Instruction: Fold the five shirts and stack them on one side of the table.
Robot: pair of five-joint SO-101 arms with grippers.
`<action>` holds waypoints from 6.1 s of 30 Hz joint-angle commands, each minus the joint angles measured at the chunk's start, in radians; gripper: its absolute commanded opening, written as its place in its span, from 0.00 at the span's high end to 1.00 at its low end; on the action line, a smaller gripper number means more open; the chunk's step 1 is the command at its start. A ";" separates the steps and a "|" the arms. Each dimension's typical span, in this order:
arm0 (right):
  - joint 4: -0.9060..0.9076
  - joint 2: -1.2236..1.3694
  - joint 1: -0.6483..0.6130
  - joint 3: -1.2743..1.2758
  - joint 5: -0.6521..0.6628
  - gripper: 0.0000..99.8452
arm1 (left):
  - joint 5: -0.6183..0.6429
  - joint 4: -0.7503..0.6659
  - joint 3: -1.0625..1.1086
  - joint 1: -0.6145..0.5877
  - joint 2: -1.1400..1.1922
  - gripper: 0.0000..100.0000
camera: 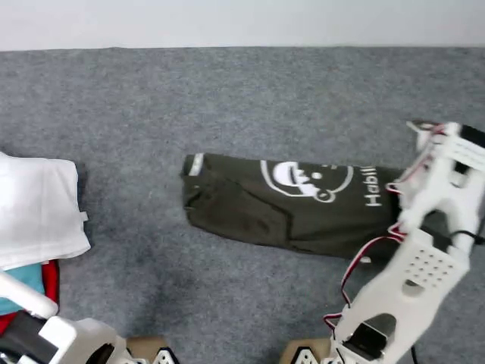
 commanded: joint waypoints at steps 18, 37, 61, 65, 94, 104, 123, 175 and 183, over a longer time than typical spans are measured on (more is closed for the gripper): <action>0.127 -0.120 -0.025 -0.120 0.014 0.99 | -0.003 0.025 -0.028 0.012 -0.035 0.99; 0.093 -0.420 -0.598 0.114 -0.207 0.99 | -0.003 0.025 -0.027 0.012 -0.041 0.99; -0.102 -0.320 -0.898 0.114 -0.258 0.99 | -0.003 0.025 0.042 0.054 -0.046 0.99; -0.143 -0.314 -0.946 0.114 -0.256 0.99 | -0.002 0.025 0.048 0.048 -0.046 0.99; -0.214 -0.228 -1.153 -0.107 -0.250 0.80 | 0.020 0.006 0.050 0.054 -0.035 0.99; 0.021 -0.153 -0.898 -0.106 -0.196 0.99 | 0.020 0.008 0.050 0.054 -0.035 0.99; 0.114 -0.010 -1.181 -0.112 -0.157 0.99 | 0.020 0.008 0.050 0.054 -0.035 0.99; 0.134 0.018 -0.946 -0.460 -0.152 0.99 | 0.020 0.003 0.104 0.095 -0.044 0.99; 0.130 -0.257 -0.888 -0.083 -0.189 0.99 | 0.020 0.003 0.104 0.087 -0.044 0.99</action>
